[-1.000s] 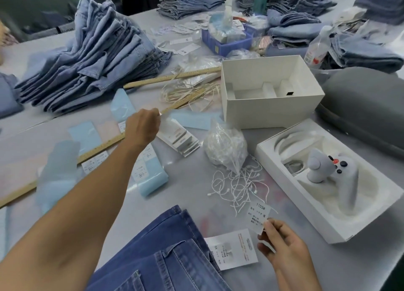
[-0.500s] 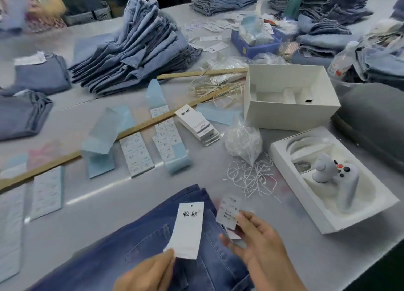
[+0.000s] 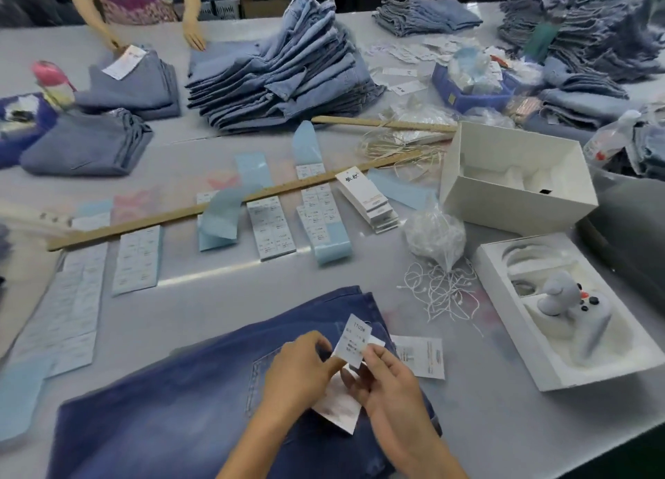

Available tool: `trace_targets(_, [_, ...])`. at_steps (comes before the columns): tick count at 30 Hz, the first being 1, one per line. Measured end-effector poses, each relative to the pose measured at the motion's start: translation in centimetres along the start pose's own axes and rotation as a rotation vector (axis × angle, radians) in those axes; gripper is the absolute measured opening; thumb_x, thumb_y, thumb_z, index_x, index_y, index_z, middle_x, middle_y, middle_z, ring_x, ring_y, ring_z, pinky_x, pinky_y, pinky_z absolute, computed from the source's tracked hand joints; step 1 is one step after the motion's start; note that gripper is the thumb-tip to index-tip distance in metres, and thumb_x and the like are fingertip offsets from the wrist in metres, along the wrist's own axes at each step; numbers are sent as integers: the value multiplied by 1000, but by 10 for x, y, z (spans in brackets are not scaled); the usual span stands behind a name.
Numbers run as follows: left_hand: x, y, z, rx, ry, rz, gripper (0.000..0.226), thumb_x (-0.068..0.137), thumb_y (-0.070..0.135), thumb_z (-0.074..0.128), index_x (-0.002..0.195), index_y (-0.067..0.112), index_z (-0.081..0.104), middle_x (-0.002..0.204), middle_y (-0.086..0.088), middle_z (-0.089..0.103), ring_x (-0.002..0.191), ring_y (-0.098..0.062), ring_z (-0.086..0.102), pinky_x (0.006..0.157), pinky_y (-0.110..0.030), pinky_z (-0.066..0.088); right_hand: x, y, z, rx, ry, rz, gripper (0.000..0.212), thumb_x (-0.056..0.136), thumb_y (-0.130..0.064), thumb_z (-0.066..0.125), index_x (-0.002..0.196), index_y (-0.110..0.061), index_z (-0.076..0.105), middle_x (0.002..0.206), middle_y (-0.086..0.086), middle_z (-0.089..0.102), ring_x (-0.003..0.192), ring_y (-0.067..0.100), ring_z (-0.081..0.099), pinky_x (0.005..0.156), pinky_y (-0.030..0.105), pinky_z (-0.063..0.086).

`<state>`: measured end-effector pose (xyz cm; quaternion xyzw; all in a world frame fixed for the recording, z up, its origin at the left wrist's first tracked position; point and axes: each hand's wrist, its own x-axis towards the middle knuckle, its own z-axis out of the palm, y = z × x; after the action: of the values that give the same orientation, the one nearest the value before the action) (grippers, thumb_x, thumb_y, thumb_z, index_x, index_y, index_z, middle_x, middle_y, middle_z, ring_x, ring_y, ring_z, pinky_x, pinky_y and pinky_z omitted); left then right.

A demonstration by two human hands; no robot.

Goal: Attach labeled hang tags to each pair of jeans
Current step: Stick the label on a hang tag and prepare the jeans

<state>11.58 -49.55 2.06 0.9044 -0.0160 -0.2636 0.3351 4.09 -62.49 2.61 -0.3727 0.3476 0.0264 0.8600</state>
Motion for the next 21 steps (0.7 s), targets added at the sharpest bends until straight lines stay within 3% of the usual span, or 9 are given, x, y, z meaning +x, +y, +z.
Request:
trace_targets(4, [2, 5, 13, -233, -45, 17, 5, 87, 23, 74, 83, 23, 70, 79, 6, 76, 74, -10, 71, 75, -43, 60, -5, -2, -1, -30, 26, -36, 18, 98, -9, 57, 104, 3, 68, 77, 11, 57, 66, 11, 54, 72, 30, 55])
trace_targets(7, [-1, -3, 10, -516, 7, -19, 7, 93, 8, 69, 89, 11, 64, 74, 0, 77, 66, -15, 74, 61, -41, 60, -8, -2, -6, -53, 25, -64, 14, 98, -7, 57, 98, 4, 66, 70, 10, 51, 63, 13, 49, 69, 31, 58])
trace_targets(9, [-9, -8, 9, -723, 25, -39, 6, 97, 7, 65, 100, 10, 60, 79, -5, 79, 68, -20, 75, 51, -32, 56, -10, 0, -9, -97, 26, -86, 12, 97, -4, 58, 94, 5, 65, 71, 14, 56, 65, 16, 56, 69, 32, 60])
trace_targets(13, [-23, -7, 8, -911, 18, -26, 10, 103, 13, 57, 108, 14, 66, 91, -6, 79, 78, -23, 77, 56, -28, 59, -10, 6, -11, -320, 6, -142, 10, 96, -6, 62, 90, 1, 66, 94, 13, 76, 75, 17, 68, 70, 31, 60])
trace_targets(17, [-27, -4, 6, -961, 16, 8, 14, 104, 15, 54, 109, 14, 67, 98, -5, 79, 84, -24, 77, 61, -30, 61, -9, 9, -10, -484, -31, -162, 14, 98, -13, 63, 87, -6, 67, 99, 10, 77, 88, 24, 73, 75, 33, 60])
trace_targets(21, [-32, -3, 4, -992, 3, 46, 14, 101, 19, 57, 110, 14, 67, 101, -7, 79, 88, -26, 76, 66, -34, 63, -10, 10, -9, -502, -14, -165, 13, 98, -15, 64, 90, -5, 66, 96, 7, 77, 87, 27, 75, 71, 30, 60])
